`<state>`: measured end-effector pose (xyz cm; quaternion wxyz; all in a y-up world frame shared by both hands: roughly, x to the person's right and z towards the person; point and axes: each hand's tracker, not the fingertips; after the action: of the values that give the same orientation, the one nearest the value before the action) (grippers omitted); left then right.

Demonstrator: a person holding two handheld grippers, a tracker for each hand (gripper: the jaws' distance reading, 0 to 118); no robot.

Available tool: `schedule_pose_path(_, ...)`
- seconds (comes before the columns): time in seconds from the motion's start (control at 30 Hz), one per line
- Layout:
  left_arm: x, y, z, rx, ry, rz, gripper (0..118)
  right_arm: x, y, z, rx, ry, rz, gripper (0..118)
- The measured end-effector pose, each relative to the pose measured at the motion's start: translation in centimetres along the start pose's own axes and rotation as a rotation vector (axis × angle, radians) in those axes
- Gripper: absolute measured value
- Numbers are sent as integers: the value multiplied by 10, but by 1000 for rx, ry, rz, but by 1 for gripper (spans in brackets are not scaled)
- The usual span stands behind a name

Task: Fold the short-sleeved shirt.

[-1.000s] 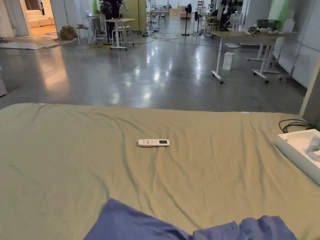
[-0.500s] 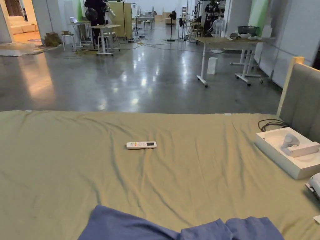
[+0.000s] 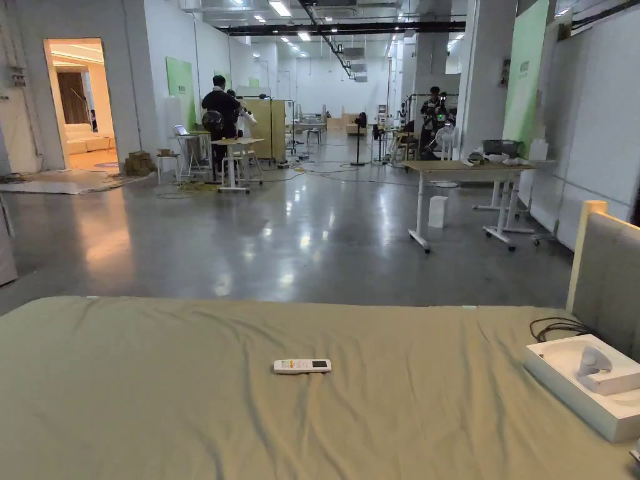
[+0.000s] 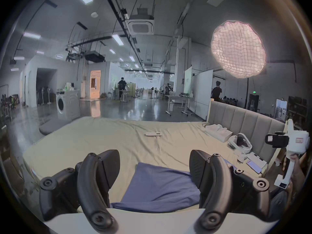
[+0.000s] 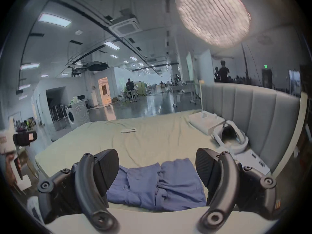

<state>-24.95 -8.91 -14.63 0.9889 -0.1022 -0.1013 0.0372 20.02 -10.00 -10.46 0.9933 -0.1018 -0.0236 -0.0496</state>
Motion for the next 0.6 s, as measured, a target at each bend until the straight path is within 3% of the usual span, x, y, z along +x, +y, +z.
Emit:
schedule_pose_path(0.03,6,1,3,24,29,-23,89,-5,0,2,21,3,29,96)
schedule_pose_path(0.07,12,2,6,40,54,-43,89,-12,2,5,33,2,66,84)
schedule_pose_path(0.13,18,3,12,69,89,-82,86,-22,3,13,63,-6,104,32)
schedule_pose_path(0.17,20,3,16,72,85,-80,76,-26,3,15,65,-5,119,13)
schedule_pose_path(0.2,19,5,20,80,65,-83,56,-28,2,15,62,-5,125,13)
schedule_pose_path(0.27,21,5,28,108,5,-116,1,-33,0,19,61,-13,144,10)
schedule_pose_path(0.33,22,4,30,112,-40,-123,1,-32,-2,18,43,-10,138,0)
schedule_pose_path(0.6,26,3,31,68,-36,-156,1,-38,-2,23,34,-6,166,0)
